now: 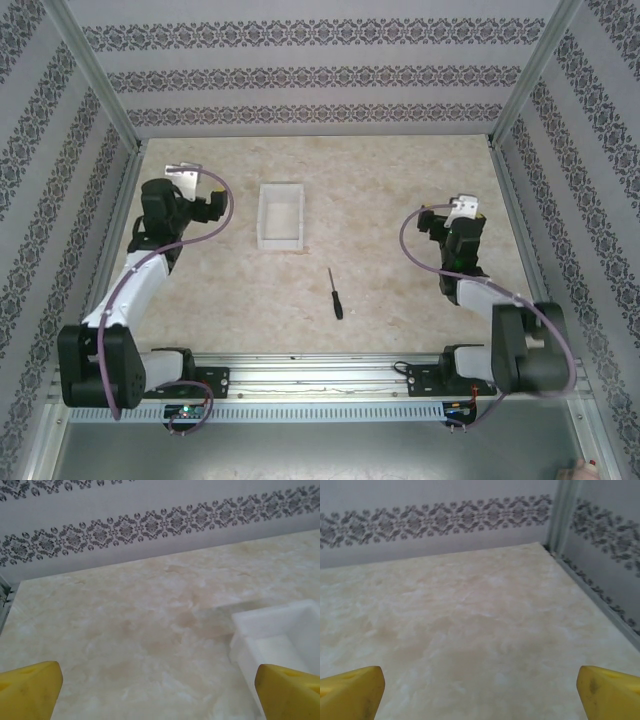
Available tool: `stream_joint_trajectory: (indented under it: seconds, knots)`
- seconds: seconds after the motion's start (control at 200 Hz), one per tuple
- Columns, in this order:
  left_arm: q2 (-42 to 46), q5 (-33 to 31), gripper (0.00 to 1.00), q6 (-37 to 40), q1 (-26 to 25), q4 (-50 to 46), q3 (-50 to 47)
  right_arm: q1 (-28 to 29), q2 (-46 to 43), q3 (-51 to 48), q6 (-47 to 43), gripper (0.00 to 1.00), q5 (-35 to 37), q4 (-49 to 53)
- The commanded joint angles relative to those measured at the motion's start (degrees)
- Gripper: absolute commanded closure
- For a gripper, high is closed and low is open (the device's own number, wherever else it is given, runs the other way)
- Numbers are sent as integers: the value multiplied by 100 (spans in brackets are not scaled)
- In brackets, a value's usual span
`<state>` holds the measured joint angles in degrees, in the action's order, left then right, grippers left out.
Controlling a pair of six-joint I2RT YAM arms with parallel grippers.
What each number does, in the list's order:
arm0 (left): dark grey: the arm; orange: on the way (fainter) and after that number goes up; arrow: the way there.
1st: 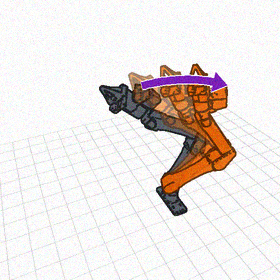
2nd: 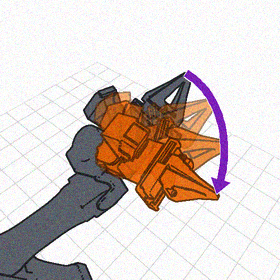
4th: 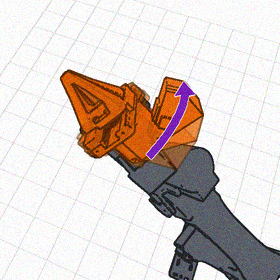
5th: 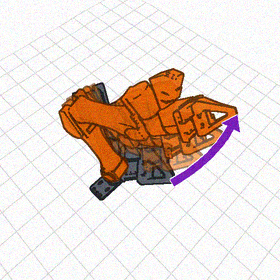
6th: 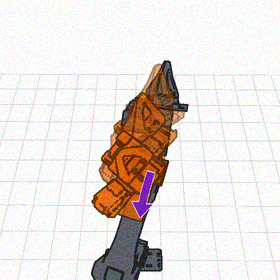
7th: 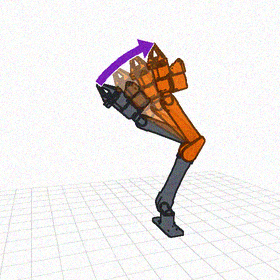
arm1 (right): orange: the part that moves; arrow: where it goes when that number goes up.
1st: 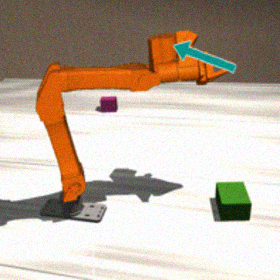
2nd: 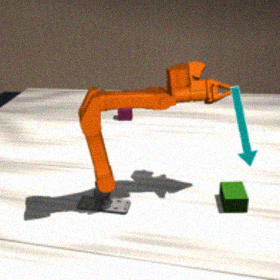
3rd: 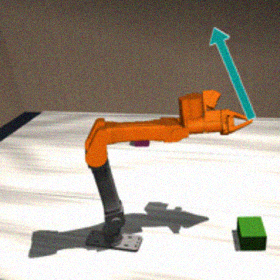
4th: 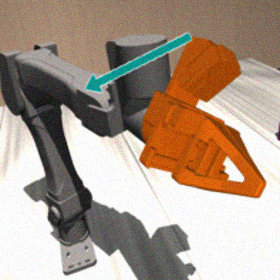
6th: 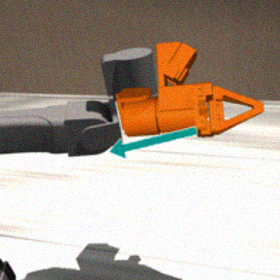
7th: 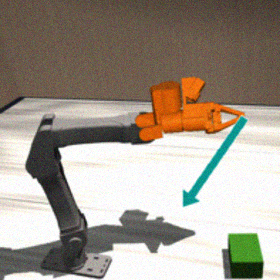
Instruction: Put the screwdriver in the bin
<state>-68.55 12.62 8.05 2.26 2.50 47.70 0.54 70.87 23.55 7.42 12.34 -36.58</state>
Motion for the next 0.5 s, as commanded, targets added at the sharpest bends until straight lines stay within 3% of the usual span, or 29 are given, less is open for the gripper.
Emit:
stream_joint_trajectory:
  seconds: [0.0,0.075,0.135,0.225,0.31,0.495]
  knots:
    - [349,433,1,385,-42,-2436,598,43,-773,879,1293,2,797,2499]
    - [533,460,1,396,-47,-3236,1026,139,-1143,1672,2077,2,680,4268]
    - [648,467,1,445,-42,-4016,1418,316,-1533,2107,2203,2,436,5220]
    - [837,443,1,509,-42,-5021,1920,306,-2383,1829,2407,2,-93,5329]
    - [1117,423,1,546,-46,-5549,2111,79,-3236,1282,2412,2,-1359,4755]
    - [1565,572,1,858,-42,-6372,2342,758,-3151,2200,2010,2,-1481,6765]
